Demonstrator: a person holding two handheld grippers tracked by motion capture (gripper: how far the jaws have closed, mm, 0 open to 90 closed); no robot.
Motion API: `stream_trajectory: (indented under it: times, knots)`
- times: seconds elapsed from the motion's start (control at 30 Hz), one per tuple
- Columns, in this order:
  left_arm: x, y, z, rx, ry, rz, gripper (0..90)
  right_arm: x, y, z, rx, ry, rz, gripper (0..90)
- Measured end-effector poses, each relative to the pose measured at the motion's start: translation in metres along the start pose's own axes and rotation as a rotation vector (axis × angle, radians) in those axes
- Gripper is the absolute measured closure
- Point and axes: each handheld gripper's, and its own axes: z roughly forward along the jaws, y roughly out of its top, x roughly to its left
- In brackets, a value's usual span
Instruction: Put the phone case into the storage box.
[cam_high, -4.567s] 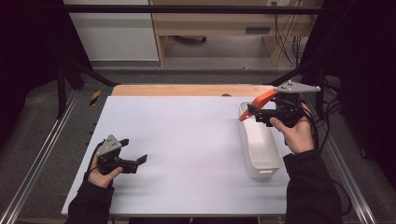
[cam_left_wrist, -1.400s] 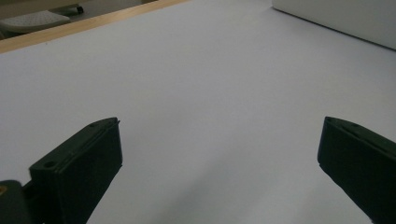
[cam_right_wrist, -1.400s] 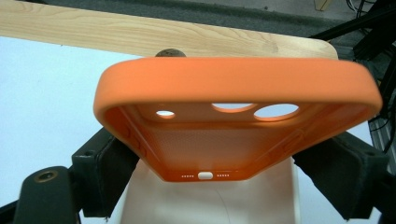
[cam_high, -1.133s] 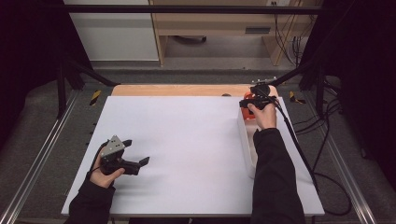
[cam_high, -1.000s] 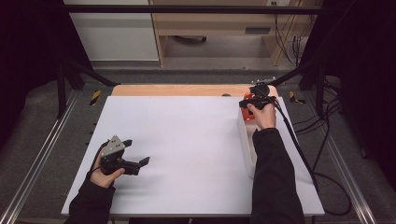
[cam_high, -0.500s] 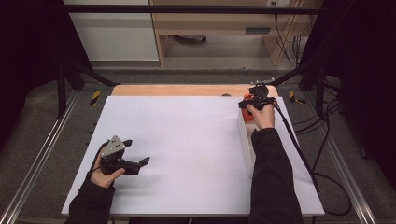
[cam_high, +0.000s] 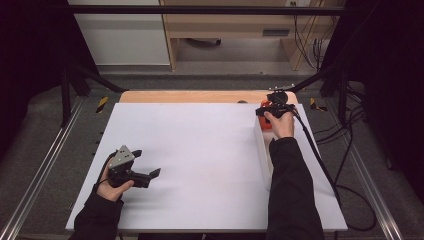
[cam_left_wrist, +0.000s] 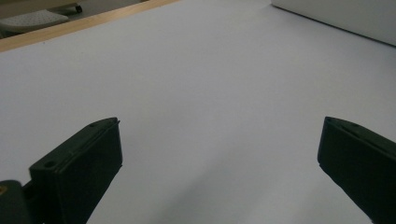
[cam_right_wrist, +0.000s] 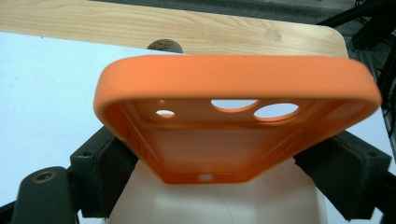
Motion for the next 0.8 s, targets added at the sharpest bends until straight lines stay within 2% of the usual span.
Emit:
stream_trajectory:
  times: [0.1, 0.23, 0.43, 0.53, 0.8]
  knots:
    - [0.0, 0.0, 0.0, 0.001, 0.0, 0.001, 0.0, 0.0, 0.001, -0.001, -0.004, 0.009, 0.0, 11.6]
    - [0.0, 0.0, 0.0, 0.002, 0.0, 0.002, 0.0, -0.002, 0.002, -0.001, 0.011, 0.022, 0.002, 2.4]
    - [0.0, 0.0, 0.0, 0.0, -0.002, 0.002, 0.0, -0.003, 0.002, -0.004, -0.003, 0.017, -0.015, 0.5]
    - [0.0, 0.0, 0.0, -0.001, -0.003, 0.002, 0.0, -0.004, 0.002, -0.007, -0.013, 0.019, -0.008, 0.5]
    - [-0.001, 0.0, 0.0, -0.004, -0.006, 0.002, 0.0, -0.004, 0.0, -0.021, -0.027, 0.051, -0.024, 0.6]
